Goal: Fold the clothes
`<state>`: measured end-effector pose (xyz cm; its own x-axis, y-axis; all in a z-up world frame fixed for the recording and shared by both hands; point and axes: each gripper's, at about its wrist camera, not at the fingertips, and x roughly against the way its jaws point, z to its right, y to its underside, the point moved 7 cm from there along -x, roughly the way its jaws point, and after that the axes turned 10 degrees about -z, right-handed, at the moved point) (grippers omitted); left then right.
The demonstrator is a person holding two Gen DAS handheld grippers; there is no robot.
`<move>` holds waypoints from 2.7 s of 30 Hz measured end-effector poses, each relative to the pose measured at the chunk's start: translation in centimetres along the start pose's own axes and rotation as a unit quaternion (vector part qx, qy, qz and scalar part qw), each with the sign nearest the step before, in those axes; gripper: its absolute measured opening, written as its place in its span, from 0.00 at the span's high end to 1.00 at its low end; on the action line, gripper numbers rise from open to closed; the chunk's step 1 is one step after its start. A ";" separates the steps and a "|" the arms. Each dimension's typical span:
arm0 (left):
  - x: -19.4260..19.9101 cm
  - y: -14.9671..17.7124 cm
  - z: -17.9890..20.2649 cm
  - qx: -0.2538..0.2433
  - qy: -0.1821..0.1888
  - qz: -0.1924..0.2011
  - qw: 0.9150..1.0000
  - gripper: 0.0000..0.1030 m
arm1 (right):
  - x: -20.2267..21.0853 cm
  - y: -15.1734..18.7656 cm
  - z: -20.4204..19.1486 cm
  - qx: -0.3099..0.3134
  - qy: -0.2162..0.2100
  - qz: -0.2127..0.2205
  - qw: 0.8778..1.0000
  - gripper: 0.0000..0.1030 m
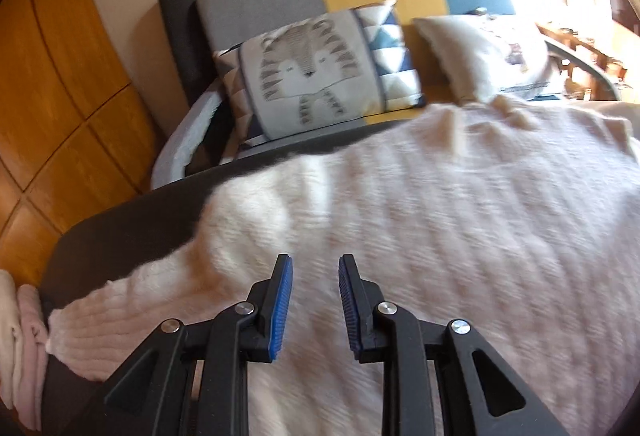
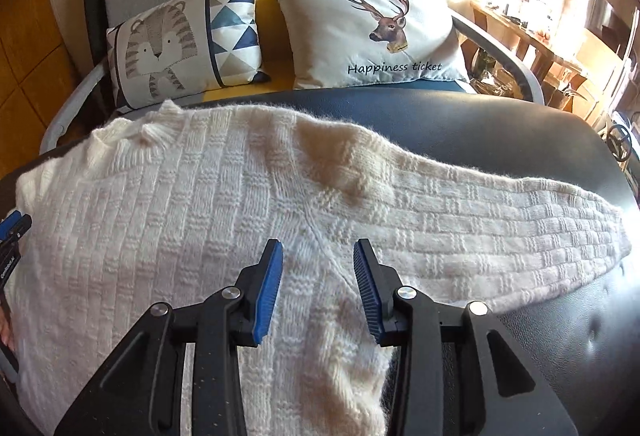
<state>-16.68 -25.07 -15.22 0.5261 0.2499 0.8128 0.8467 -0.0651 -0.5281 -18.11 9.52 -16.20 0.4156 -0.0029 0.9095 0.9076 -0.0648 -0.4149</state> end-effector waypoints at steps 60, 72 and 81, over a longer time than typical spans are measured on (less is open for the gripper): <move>8.6 8.0 20.3 -0.131 0.209 0.025 0.969 0.71 | -1.7 4.5 12.5 -0.248 -0.157 0.007 0.956 0.99; 8.5 7.7 19.4 -0.096 0.271 0.005 0.958 0.71 | 1.8 9.1 3.7 -0.106 -0.153 0.004 0.983 0.96; 5.9 7.9 7.9 0.002 0.168 -0.011 0.986 0.71 | 1.0 10.1 5.2 -0.163 -0.145 0.044 0.975 1.00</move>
<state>-7.50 -16.53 -16.56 0.5045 -0.0825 0.8594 0.8583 -0.0601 -0.5096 -8.25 14.08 -19.61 0.5331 0.2571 0.8060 0.8201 -0.3913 -0.4176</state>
